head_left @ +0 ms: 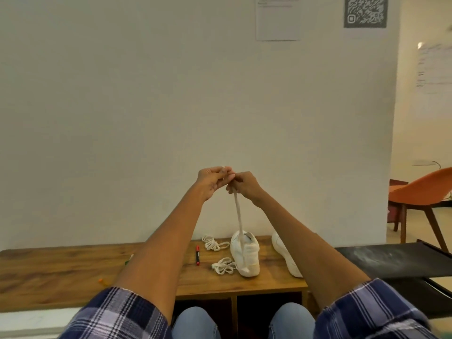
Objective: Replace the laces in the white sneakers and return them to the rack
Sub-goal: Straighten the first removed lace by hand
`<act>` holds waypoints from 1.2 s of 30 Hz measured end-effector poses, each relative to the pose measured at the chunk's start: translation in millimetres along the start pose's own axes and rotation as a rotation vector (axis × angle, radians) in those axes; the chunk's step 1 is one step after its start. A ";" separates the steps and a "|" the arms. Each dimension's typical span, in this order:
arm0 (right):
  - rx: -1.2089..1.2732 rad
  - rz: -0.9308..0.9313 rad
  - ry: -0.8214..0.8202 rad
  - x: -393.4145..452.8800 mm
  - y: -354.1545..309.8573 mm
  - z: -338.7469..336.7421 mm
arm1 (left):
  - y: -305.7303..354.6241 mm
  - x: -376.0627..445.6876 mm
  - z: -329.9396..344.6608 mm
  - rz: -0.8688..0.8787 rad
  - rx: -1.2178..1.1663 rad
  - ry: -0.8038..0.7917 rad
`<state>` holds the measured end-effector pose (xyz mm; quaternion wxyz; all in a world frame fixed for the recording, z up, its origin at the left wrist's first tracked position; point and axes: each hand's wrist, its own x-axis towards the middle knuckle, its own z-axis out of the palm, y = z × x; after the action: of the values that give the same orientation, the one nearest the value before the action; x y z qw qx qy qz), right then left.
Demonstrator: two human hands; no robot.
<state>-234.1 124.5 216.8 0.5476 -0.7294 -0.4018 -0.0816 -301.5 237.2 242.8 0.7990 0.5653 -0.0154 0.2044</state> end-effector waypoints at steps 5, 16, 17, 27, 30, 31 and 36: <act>-0.092 0.142 -0.274 -8.4 -19.7 -17.0 | -4.2 1.6 8.6 0.111 0.016 0.083; 0.032 0.099 -0.071 11.2 -43.4 -23.3 | -24.5 -2.4 -2.9 0.248 0.452 -0.019; 0.033 0.104 -0.038 12.3 -44.6 -22.7 | -24.2 -3.9 -1.0 0.241 0.446 -0.032; 0.008 0.101 0.072 15.7 -50.7 -27.3 | -21.3 -8.0 13.7 0.366 0.598 -0.022; 0.031 0.100 0.114 21.5 -49.1 -32.6 | -15.8 -2.8 12.0 0.345 0.638 -0.057; 0.037 0.105 0.127 22.6 -47.9 -35.8 | -13.3 -1.1 12.0 0.329 0.638 -0.082; -0.416 0.162 -0.113 24.6 -39.3 -41.7 | -0.3 1.5 17.2 0.216 0.471 -0.051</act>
<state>-230.9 103.7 275.5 0.3667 -0.8600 -0.3463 -0.0776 -296.5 222.0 249.1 0.6182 0.7359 -0.0477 0.2719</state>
